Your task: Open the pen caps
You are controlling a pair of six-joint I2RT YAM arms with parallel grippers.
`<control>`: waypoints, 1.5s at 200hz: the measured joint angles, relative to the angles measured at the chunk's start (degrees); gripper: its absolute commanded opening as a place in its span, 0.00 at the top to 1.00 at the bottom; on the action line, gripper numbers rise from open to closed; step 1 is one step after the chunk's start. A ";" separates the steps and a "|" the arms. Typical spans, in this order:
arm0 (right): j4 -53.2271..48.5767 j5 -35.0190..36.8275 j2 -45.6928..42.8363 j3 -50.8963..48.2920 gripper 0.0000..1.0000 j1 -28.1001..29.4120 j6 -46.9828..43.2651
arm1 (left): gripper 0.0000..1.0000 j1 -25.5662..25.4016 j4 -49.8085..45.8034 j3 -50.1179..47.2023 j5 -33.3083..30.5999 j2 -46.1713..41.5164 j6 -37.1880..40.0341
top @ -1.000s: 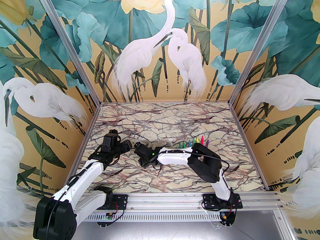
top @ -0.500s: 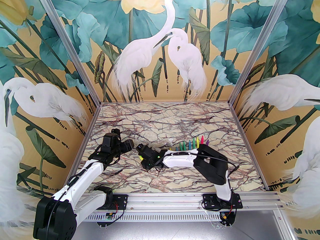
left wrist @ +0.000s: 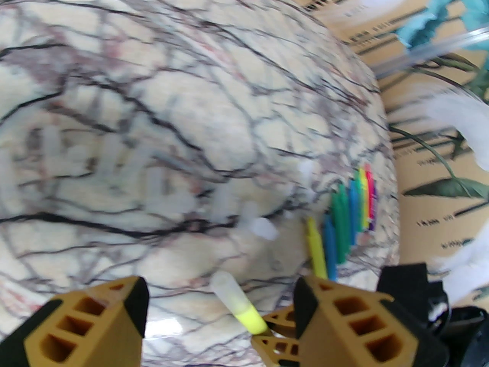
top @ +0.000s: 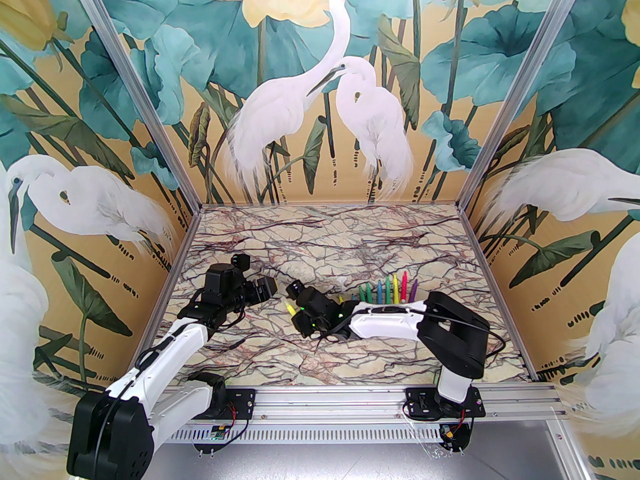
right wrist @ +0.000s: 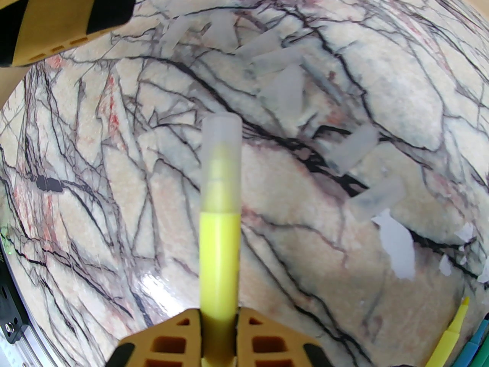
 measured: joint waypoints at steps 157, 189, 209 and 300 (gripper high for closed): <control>2.73 3.32 -11.02 -5.77 0.95 -0.37 0.00 | 0.44 -6.69 4.74 5.60 9.88 8.83 0.09; 2.80 3.76 -11.30 -5.77 0.95 -0.37 -0.11 | 0.49 -7.80 4.98 6.23 12.26 10.69 0.07; 2.80 3.98 -11.30 -5.77 0.95 -0.37 -0.17 | 0.52 -8.44 5.31 6.36 13.46 11.58 0.04; 2.80 5.05 -11.32 -5.77 0.92 -0.46 -0.20 | 0.80 -9.01 6.38 7.08 15.45 13.88 0.22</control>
